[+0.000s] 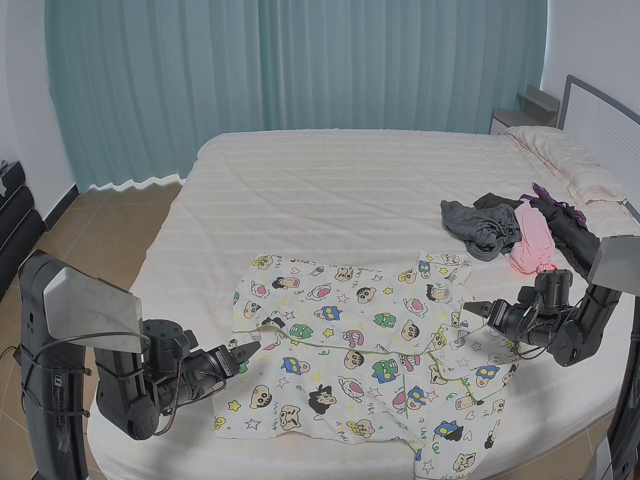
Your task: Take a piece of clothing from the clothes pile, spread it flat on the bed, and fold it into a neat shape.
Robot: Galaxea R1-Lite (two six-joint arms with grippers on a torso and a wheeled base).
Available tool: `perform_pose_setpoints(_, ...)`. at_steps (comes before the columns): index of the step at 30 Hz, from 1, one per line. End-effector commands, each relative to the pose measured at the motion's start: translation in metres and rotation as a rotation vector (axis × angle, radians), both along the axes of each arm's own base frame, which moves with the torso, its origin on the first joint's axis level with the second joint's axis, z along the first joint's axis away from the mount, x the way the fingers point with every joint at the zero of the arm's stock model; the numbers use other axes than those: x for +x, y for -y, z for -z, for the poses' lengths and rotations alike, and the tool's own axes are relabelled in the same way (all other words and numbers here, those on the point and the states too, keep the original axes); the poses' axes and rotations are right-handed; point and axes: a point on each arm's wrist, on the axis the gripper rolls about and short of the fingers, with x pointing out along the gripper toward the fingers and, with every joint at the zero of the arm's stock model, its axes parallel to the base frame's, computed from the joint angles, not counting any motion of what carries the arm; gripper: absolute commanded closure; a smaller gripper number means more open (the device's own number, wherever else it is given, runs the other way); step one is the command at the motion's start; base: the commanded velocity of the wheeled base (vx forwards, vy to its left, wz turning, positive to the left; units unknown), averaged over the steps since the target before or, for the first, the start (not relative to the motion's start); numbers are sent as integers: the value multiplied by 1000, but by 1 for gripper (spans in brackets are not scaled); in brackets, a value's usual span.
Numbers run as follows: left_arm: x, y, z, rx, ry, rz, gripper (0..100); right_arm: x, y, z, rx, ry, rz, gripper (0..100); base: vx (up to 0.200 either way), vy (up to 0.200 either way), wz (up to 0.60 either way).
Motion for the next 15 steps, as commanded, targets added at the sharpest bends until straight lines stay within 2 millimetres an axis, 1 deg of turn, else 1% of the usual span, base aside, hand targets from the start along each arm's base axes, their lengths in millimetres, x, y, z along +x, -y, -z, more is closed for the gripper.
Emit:
perform_pose_setpoints(1,-2,2,14,34,-32,21,0,0,-1,0,0,0,-2,0,0,0,0)
perform_pose_setpoints(5,-4,4,20,61,-39,43,0,0,-1,0,2,-2,-3,0,0,0,0)
perform_pose_setpoints(9,-7,8,21,64,-42,60,0,0,-1,1,2,-5,-4,0,0,0,0)
perform_pose_setpoints(13,-15,21,21,70,-49,112,0,0,-4,1,2,-5,-13,0,0,0,0)
perform_pose_setpoints(14,-16,21,22,71,-51,115,0,0,-5,1,2,-5,-15,0,0,0,0)
perform_pose_setpoints(15,-21,26,22,78,-56,134,0,0,-5,1,2,-3,-16,0,0,0,0)
